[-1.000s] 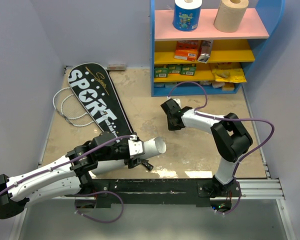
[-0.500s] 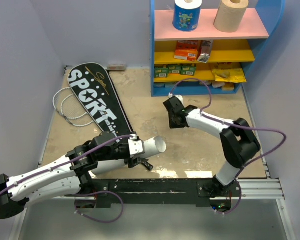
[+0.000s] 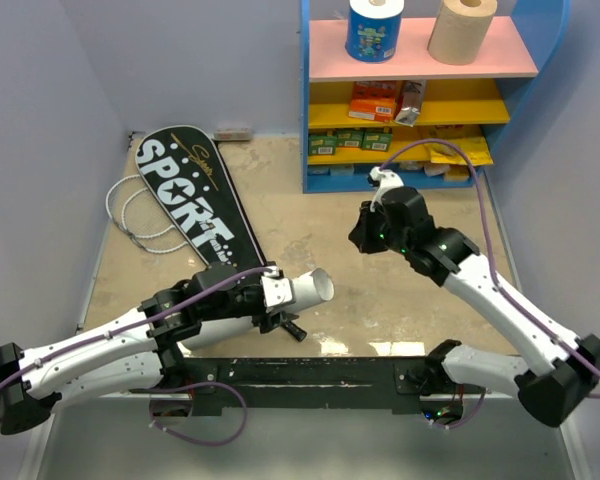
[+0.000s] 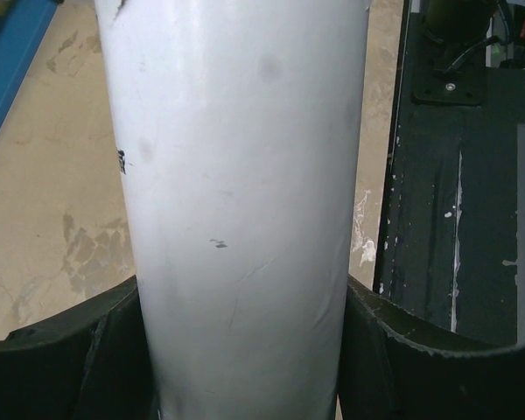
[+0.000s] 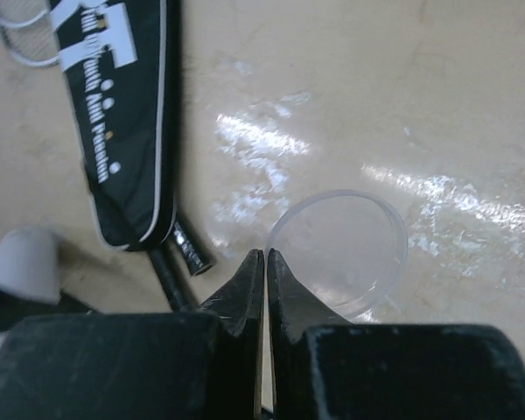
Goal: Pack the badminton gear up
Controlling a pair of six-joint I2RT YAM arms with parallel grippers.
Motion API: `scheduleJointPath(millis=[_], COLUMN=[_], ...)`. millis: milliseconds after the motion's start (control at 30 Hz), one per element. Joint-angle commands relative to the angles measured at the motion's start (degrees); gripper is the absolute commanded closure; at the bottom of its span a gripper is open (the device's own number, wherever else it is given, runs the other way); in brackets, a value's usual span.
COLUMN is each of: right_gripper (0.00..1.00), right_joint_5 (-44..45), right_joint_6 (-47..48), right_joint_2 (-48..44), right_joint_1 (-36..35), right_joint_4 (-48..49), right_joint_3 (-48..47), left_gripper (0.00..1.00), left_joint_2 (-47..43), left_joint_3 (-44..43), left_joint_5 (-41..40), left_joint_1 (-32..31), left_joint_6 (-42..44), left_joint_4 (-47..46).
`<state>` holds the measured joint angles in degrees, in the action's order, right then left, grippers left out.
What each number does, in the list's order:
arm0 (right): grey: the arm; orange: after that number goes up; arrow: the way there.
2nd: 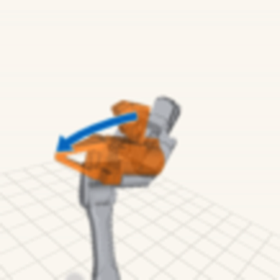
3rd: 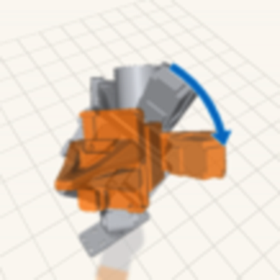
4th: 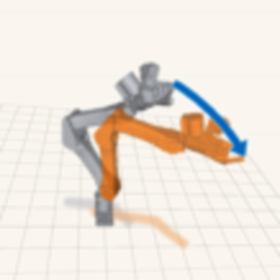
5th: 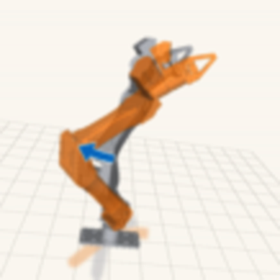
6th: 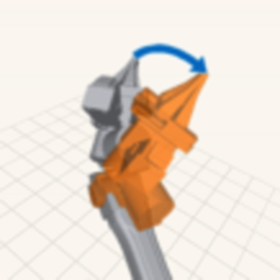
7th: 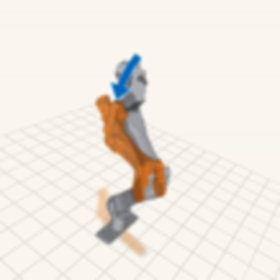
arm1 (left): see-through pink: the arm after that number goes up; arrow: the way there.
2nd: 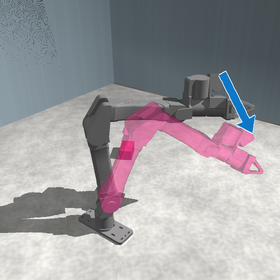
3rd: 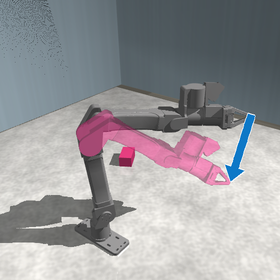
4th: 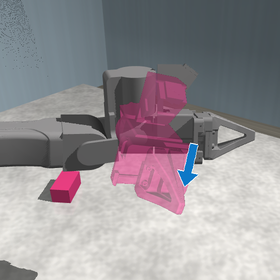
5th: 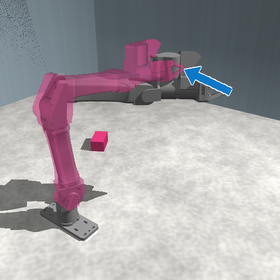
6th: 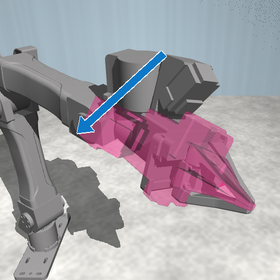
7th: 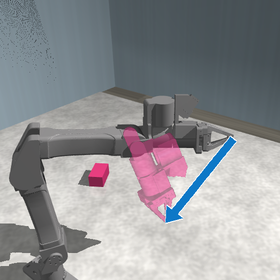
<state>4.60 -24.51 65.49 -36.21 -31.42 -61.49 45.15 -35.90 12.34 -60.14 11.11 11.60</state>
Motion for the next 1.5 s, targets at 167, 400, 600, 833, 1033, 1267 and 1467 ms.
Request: scheduleJointPath(millis=[167,400,600,833,1033,1267,1467], right_gripper=[0.96,0.94,0.93,0.93,0.94,0.94,0.94], right_joint_5=[-21.6,-34.0,-39.9,-35.5,-32.5,-32.0,-32.7], right_joint_6=[3.2,2.1,0.1,-2.3,-2.9,-2.4,-2.4], right_joint_2=[-13.9,-17.7,-17.3,-14.2,-11.8,-11.2,-11.2], right_joint_1=[0.3,0.0,-1.3,-10.6,-11.9,-11.9,-11.9], right_joint_4=[-8.6,-6.6,-3.5,-0.5,1.4,1.8,2.5], right_joint_3=[-2.8,-3.3,-2.6,-2.8,-2.7,-3.3,-3.0], left_gripper=[1.0,1.0,1.0,1.0,1.0,1.0,1.0], left_joint_2=[1.1,1.8,1.8,1.2,0.3,0.1,-0.4], left_joint_3=[-0.8,-0.9,-1.0,-1.1,-1.0,-1.0,-1.0], left_joint_5=[-2.4,-2.8,-2.6,-2.3,-2.1,-1.4,-1.4], left_joint_1=[-0.2,-0.2,-0.2,-0.2,-0.2,-0.2,-0.2], left_joint_6=[-0.8,-0.8,-0.7,-0.7,-0.7,-0.7,-0.7], left_joint_4=[-2.5,-2.3,-2.3,-2.3,-2.3,-2.3,-2.4])
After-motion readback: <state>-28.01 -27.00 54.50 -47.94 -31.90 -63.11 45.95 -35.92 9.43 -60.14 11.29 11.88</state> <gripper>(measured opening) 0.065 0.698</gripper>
